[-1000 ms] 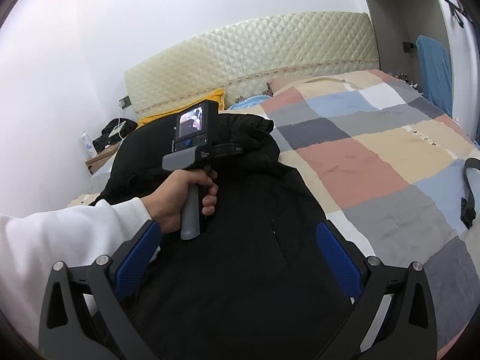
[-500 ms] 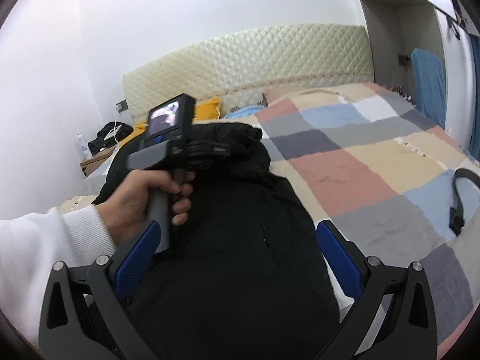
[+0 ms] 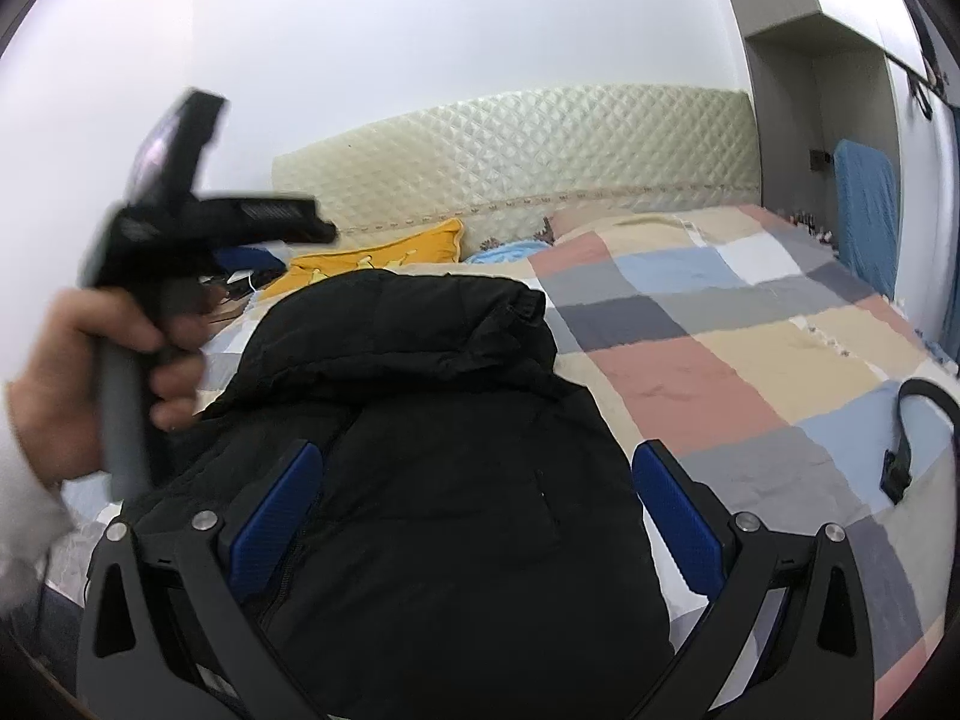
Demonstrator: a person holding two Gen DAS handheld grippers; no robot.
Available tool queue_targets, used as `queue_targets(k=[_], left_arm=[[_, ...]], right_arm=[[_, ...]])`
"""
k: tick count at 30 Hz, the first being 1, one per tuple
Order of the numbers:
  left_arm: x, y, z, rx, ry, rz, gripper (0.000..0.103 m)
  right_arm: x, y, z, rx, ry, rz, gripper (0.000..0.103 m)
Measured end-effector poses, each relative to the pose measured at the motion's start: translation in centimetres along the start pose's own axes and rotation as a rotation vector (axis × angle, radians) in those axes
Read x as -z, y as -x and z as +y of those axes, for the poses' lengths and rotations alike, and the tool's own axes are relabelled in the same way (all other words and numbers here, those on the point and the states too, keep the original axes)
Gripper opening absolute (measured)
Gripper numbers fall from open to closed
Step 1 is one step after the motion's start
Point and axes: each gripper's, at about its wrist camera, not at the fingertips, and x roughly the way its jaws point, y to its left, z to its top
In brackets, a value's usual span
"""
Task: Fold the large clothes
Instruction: 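Release the sleeve from the left tool and withdraw it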
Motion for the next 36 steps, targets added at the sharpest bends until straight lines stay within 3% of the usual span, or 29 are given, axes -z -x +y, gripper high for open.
queue_targets(k=[7,17,28,36], left_arm=[[-1.1,6.6,1.7,-0.036,-0.019,-0.066,0.070],[3.1,14.7,6.1,-0.043,-0.010,-0.154,0.070],[7.2,16.7,9.5,-0.041,0.028,-0.131,0.070],[10.2,16.9,9.7,0.002,0.015,-0.104,0.070]], right_arm=[[0.2,1.3,1.2,-0.042,0.024,0.005,0.103],[0.8,2.5,3.0,-0.078,0.084,-0.023,0.103],[0.1,4.3,5.5,-0.089,0.149,-0.089,0.103],[0.1,5.6,4.4,-0.082,0.089,-0.138,0.103]])
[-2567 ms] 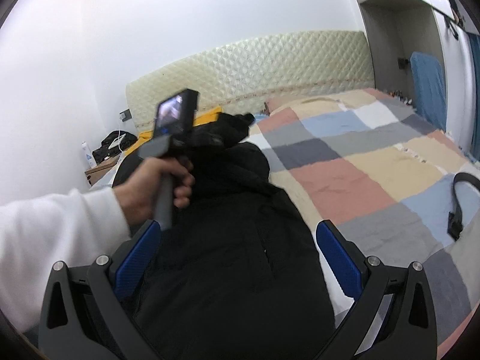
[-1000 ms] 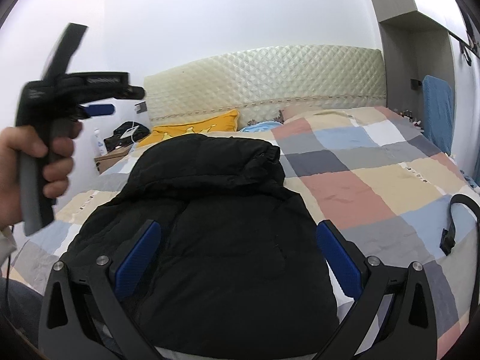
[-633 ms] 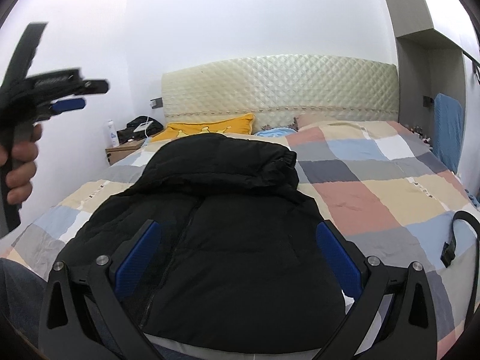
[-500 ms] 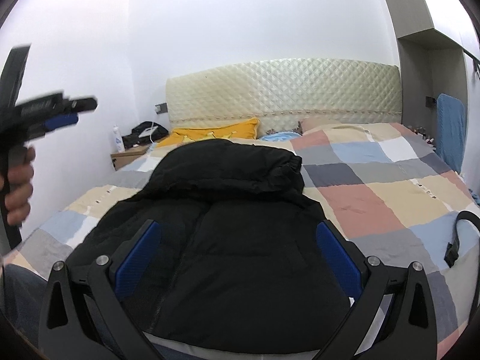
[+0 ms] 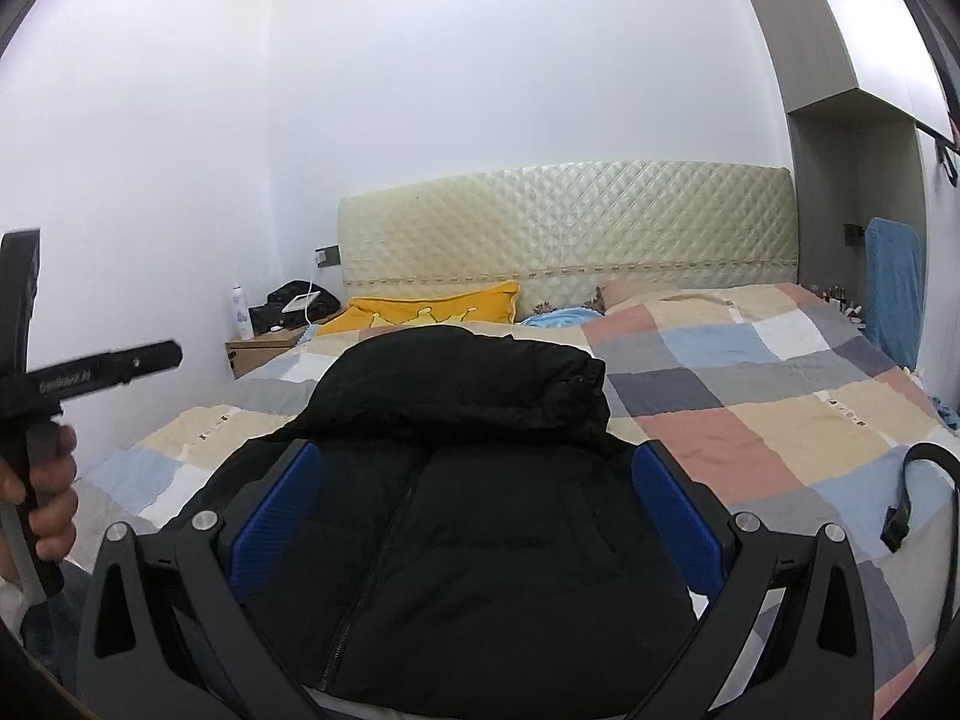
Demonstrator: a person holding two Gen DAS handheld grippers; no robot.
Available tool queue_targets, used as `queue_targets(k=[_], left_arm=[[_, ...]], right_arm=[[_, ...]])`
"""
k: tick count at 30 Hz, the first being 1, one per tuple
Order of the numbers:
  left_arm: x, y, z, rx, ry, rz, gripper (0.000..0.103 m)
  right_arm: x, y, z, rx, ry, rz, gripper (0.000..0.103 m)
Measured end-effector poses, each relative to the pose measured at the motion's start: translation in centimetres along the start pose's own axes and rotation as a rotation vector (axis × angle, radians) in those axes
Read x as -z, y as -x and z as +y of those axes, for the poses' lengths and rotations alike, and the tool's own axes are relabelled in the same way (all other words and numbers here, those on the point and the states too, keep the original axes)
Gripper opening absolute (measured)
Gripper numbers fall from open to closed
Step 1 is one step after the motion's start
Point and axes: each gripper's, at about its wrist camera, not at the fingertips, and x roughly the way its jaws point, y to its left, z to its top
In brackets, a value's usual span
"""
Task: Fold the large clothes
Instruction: 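Release the sleeve from the left tool and withdraw it, then grasp the jacket hem with both tools and lift it toward the collar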
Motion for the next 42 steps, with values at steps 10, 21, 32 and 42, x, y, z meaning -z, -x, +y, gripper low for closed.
queue_targets(k=[10,21,32,42], left_arm=[[3.0,-0.5,-0.2,-0.014,-0.019,0.023,0.070],[5.0,-2.1,1.8,-0.032,0.041,0.079,0.070],[5.3,-2.4,3.1,-0.039,0.100,0.102,0.070],[5.6,-3.4,3.9,-0.037,0.149,0.150,0.070]], right_arm=[[0.8,0.2,0.4,-0.028,-0.007,0.042,0.103],[1.7,-1.7,-1.2,0.018,-0.032,0.156,0.103],[0.7,-4.4,-3.6,0.117,0.075,0.297,0.103],[3.6,-10.7,-13.4,0.076,-0.212,0.610,0.102]])
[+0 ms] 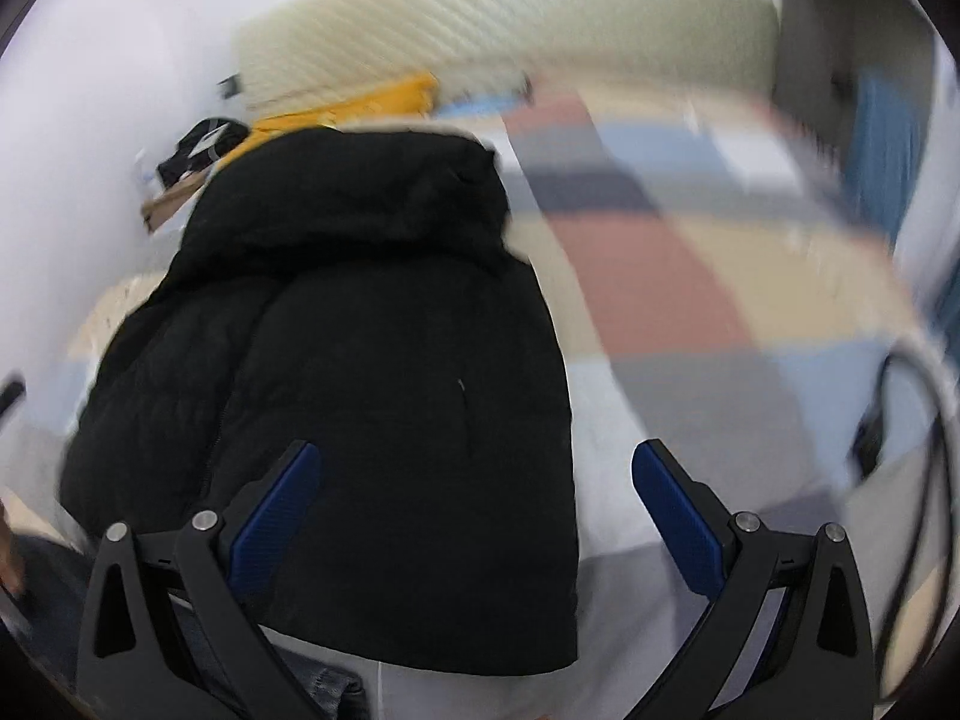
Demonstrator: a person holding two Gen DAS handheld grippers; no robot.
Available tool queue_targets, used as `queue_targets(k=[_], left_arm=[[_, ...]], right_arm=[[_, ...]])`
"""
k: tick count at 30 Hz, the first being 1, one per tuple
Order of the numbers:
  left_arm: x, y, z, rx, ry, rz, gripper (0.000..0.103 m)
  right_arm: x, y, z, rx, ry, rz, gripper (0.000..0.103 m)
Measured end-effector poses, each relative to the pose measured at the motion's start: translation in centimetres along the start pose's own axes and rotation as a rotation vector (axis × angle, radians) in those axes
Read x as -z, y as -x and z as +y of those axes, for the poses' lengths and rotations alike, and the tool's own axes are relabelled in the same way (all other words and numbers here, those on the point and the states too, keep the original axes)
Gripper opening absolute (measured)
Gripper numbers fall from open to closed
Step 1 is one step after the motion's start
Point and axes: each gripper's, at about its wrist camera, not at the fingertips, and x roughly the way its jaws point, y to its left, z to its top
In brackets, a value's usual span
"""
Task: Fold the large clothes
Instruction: 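Grasp the jacket hem with both tools and lift it toward the collar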
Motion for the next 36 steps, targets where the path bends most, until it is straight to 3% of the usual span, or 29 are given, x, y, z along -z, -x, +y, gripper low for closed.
queue_targets(k=[3,6,11,14,16,18,21,24,27,28,31,36], left_arm=[[0.0,-0.2,0.2,0.013,0.020,0.014,0.070],[0.1,-0.7,0.5,0.014,0.033,0.031,0.070],[-0.2,-0.8,1.9,0.033,0.091,0.055,0.070],[-0.8,0.5,3.8,-0.017,0.150,0.043,0.070],[-1.4,1.3,5.0,-0.003,0.175,0.048,0.070],[-2.5,2.3,7.3,0.029,0.219,0.084,0.070],[-3.8,3.6,10.5,0.012,0.228,0.110,0.070],[-4.2,3.2,14.6,-0.011,0.274,0.176,0.070],[-2.9,0.5,19.0,-0.046,0.376,0.310,0.070],[-2.4,-0.4,19.7,-0.024,0.393,0.343,0.070],[0.1,-4.2,22.4,0.140,0.490,0.479,0.070],[2.7,-7.9,24.2,0.281,0.575,0.584,0.070]], right_arm=[[0.7,-2.3,-2.5,-0.122,-0.143,0.093,0.101],[1.5,-4.1,-3.2,-0.212,-0.208,0.171,0.101],[2.4,-6.0,-4.9,-0.181,-0.295,0.246,0.100],[3.8,-7.4,-6.3,-0.168,-0.381,0.327,0.085],[4.6,-8.1,-6.2,-0.212,-0.412,0.364,0.085],[4.7,-8.4,-5.6,-0.300,-0.435,0.373,0.085],[4.1,-7.8,-4.3,-0.421,-0.443,0.334,0.086],[3.7,-6.8,-2.9,-0.458,-0.405,0.290,0.086],[3.7,-6.4,-2.1,-0.472,-0.388,0.278,0.086],[3.5,-6.6,-2.2,-0.463,-0.390,0.282,0.086],[3.6,-7.3,-2.7,-0.436,-0.436,0.302,0.086],[4.2,-8.2,-4.3,-0.367,-0.505,0.349,0.086]])
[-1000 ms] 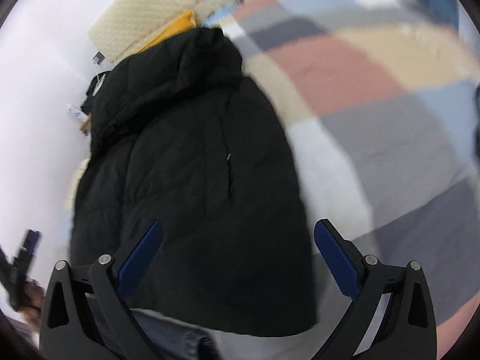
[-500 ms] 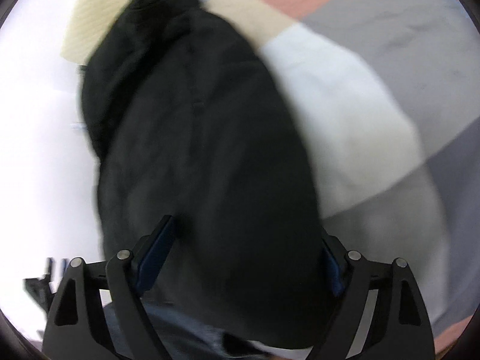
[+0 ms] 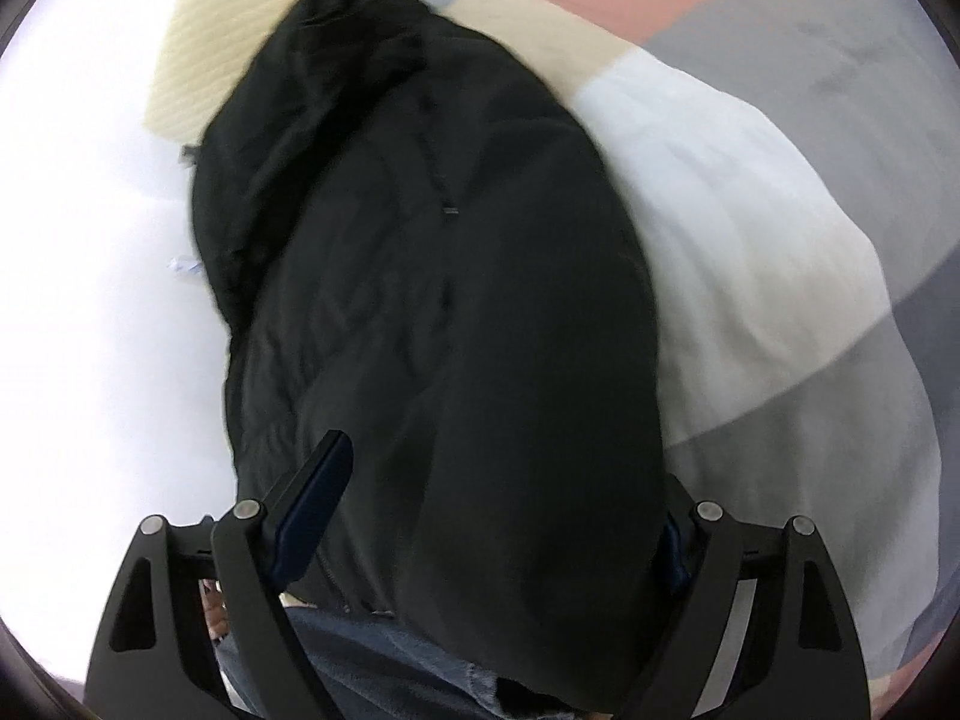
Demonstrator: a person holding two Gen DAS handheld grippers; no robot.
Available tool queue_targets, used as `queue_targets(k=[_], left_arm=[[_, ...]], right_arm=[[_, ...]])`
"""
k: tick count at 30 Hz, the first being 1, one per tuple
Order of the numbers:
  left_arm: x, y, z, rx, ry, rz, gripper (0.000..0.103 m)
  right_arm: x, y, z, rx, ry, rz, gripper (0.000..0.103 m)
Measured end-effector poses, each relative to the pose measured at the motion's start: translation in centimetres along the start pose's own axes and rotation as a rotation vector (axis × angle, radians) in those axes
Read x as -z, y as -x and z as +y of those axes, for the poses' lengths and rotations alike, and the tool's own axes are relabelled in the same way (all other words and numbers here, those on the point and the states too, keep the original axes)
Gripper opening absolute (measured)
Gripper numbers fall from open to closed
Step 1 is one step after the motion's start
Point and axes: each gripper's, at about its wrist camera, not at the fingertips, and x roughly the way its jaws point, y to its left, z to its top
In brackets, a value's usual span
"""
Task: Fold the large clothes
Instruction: 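Grasp the jacket hem with both tools and lift it toward the collar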
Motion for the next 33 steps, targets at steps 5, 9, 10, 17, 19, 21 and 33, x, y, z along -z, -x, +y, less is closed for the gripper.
queue_targets(k=[5,9,10,17,19,21,33], left_arm=[[0.0,-2.4,0.8,0.115,0.004,0.048,0.078],[-0.6,-3.4,1.1,0.085,-0.025,0.100,0.078],[-0.8,-3.8,1.0,0.046,-0.045,0.121,0.078],[-0.8,-5.8,0.3,0.089,-0.071,0.173,0.082],[-0.8,-5.9,0.4,0.139,-0.075,0.178,0.082],[-1.0,-6.0,0.4,0.208,-0.044,0.182,0.082],[-1.2,-5.5,-3.3,0.103,-0.029,0.212,0.023]], right_arm=[[0.8,-0.4,0.5,0.007,0.008,0.031,0.086],[0.7,-0.5,2.0,-0.039,0.067,0.021,0.087],[0.5,-0.7,2.0,-0.012,0.079,0.023,0.087],[-0.4,-2.4,0.0,0.082,0.019,0.071,0.087],[-0.4,-2.6,0.4,0.051,0.037,0.087,0.087],[-0.5,-2.6,0.8,0.002,0.042,0.094,0.087],[0.1,0.0,2.7,-0.072,0.060,-0.018,0.021]])
